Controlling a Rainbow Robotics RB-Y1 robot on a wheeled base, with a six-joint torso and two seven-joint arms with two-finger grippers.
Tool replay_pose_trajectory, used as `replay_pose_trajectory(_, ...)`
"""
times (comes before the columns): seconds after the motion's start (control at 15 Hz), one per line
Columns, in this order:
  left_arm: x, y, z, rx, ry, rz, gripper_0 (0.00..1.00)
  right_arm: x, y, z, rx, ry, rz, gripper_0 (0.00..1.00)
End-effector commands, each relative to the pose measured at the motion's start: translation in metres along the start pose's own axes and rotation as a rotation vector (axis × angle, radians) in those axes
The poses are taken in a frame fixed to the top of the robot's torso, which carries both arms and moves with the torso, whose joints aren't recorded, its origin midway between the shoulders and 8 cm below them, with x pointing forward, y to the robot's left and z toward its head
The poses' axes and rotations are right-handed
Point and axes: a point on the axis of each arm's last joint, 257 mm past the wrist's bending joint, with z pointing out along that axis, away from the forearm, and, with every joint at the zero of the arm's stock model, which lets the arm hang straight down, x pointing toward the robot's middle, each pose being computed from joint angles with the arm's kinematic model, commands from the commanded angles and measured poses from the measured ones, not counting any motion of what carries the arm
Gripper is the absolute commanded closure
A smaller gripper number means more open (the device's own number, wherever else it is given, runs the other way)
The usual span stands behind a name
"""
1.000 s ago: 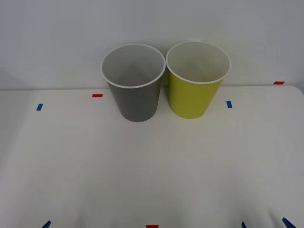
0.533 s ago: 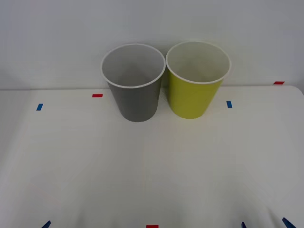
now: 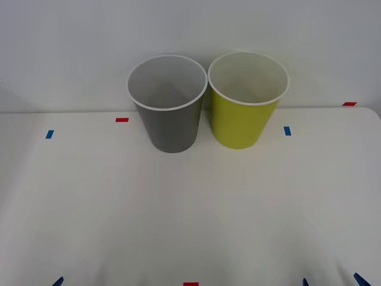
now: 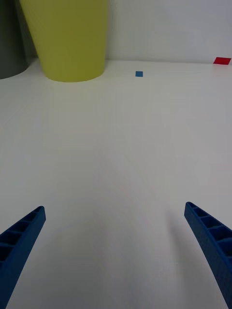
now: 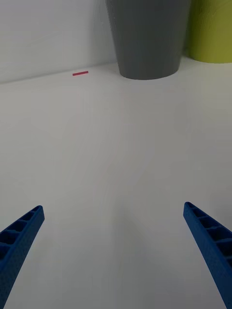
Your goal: Put cans in the gray bin and PET bottles in the light green bin.
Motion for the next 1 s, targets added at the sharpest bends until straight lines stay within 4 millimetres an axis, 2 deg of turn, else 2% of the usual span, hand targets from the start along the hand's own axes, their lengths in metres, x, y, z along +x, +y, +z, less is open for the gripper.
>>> replay_pose_trajectory(0.07,0.0,0.0,0.0,0.0,0.0,0.0,0.0,0.0,0.0,0.0,0.0,0.0,0.0,0.0)
replay_pose_trajectory(1.0,0.0,0.0,0.0,0.0,0.0,0.0,0.0,0.0,0.0,0.0,0.0,0.0,0.0,0.0)
